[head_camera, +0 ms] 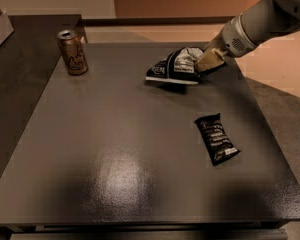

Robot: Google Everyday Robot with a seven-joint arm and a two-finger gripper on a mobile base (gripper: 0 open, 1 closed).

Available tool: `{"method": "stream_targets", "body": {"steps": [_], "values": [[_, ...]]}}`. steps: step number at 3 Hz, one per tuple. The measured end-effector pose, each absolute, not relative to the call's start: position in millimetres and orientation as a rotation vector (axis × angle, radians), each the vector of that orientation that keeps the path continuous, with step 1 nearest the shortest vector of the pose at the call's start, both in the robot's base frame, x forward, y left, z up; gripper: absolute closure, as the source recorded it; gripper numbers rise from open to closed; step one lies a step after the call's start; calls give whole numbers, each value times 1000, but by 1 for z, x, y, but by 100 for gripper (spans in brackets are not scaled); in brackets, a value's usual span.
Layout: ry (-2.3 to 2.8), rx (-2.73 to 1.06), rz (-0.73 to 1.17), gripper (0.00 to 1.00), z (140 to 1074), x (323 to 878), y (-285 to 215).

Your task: Move blue chip bag near orange can

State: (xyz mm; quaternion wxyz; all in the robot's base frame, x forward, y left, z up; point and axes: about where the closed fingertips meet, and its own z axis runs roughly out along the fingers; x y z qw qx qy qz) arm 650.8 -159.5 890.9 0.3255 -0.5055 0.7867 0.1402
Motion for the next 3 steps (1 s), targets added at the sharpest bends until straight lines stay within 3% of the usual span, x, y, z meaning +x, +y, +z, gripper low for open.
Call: {"method": "stream_targets", "body": {"steps": [3], "values": [[1844, -1522, 466, 100, 924, 639, -27]]}}
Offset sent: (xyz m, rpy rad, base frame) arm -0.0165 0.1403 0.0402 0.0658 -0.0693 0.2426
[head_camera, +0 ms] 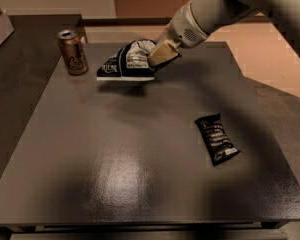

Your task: Move blue chip bag near orange can

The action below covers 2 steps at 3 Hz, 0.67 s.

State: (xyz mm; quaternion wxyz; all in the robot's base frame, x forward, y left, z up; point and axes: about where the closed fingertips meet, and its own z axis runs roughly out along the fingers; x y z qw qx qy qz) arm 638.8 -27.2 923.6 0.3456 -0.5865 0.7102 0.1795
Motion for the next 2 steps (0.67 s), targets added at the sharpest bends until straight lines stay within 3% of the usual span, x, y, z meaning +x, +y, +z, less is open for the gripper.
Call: {"method": "stream_targets", "body": {"steps": [1, 2], "values": [[1800, -1566, 466, 100, 922, 644, 7], [1763, -1601, 463, 87, 923, 651, 37]]}}
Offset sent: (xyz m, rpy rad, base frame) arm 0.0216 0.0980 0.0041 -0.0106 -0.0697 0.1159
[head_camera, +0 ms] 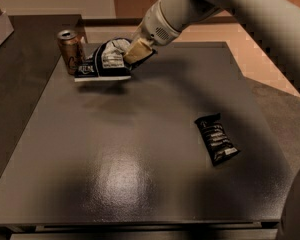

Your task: Move blue chip bag near orange can

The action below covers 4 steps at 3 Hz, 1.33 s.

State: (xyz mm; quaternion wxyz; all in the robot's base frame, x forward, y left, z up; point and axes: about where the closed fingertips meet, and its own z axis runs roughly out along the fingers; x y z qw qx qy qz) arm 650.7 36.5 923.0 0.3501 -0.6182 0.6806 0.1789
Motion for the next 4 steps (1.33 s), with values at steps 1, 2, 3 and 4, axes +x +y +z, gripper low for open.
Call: {"method": "stream_targets", "body": {"steps": [1, 2, 3, 4], "values": [[1745, -1631, 464, 67, 919, 656, 63], [1751, -1649, 453, 44, 911, 661, 79], [1773, -1657, 438, 20, 898, 668, 84], [1772, -1662, 443, 0, 897, 667, 86]]}}
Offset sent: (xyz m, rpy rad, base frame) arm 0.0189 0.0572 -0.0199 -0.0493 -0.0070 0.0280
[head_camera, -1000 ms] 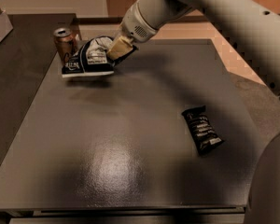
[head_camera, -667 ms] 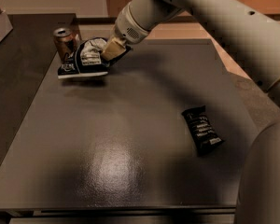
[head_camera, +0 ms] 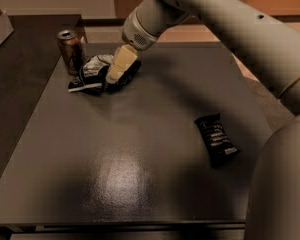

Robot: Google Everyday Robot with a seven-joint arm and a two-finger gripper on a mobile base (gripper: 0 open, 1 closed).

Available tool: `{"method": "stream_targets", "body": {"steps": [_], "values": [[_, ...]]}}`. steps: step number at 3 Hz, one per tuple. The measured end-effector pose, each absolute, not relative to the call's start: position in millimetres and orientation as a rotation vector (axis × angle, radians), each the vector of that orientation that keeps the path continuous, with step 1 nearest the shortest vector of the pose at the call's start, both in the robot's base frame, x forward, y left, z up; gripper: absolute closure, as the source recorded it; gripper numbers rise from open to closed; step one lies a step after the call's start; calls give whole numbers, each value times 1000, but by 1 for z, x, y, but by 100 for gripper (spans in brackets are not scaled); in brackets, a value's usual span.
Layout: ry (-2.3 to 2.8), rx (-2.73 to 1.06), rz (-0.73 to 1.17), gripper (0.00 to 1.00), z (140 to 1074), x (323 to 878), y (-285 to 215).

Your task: Move blue chip bag near orange can

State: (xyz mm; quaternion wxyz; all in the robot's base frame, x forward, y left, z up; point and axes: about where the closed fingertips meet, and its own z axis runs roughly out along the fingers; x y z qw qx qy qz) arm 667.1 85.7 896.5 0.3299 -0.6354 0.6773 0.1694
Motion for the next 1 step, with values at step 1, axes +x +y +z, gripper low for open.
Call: {"method": "stream_targets", "body": {"steps": [1], "values": [[1772, -1662, 443, 0, 896, 667, 86]]}}
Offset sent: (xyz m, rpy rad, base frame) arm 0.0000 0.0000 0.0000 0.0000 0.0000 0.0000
